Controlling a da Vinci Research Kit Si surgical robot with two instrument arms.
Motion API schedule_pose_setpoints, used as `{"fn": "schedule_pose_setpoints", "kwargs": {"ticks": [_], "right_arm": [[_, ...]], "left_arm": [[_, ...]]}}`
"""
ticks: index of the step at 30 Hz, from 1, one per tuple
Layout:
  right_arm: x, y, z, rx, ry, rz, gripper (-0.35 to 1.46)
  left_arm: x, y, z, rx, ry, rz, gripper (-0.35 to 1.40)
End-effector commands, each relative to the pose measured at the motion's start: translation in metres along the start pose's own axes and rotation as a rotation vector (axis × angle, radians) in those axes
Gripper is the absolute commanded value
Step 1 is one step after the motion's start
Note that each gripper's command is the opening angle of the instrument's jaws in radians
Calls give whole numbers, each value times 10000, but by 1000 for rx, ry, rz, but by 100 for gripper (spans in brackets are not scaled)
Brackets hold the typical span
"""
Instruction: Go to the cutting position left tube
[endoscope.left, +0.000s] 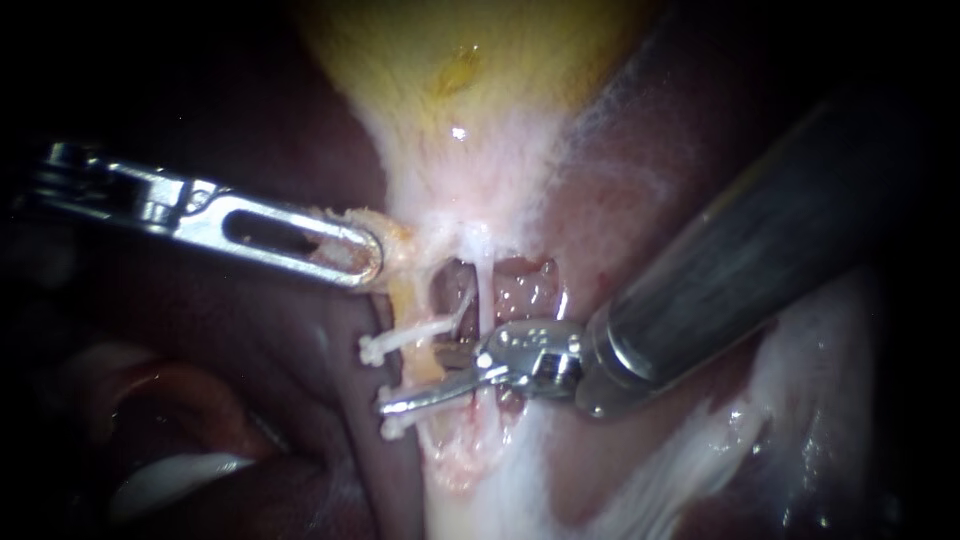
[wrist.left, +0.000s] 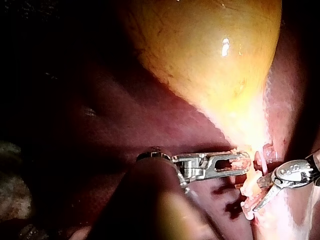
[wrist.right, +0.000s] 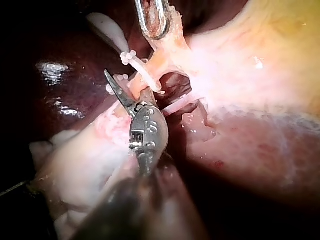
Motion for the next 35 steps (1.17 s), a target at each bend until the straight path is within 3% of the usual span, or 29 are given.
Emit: {"fn": "schedule_pose_setpoints", "kwargs": {"ticks": [1,17,35], "right_arm": [[1,1,2,3,1,-4,143],[12,18,24,-2,32,4,141],[11,17,23,-4,33,4,141]], "left_arm": [[0,1,1,0,0,0,-35],[-2,1,3,-1,-1,0,-35],[-2,3,3,0,0,0,-35]]}}
